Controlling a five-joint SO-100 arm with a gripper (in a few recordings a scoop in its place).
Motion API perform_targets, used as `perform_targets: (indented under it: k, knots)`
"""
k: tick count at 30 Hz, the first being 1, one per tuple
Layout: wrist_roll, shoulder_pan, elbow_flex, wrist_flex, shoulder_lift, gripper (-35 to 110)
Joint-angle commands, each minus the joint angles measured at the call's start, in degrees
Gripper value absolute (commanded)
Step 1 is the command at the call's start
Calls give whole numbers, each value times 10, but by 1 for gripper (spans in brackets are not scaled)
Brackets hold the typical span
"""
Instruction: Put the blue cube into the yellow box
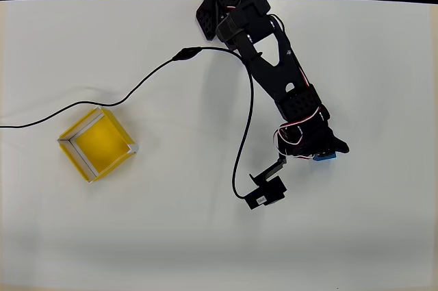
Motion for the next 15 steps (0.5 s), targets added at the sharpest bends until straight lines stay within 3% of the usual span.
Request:
perform_targets:
  k: [1, 15]
  knots:
    - [4, -22, -76, 18, 13, 49]
    - [5, -57, -102, 9, -71, 43]
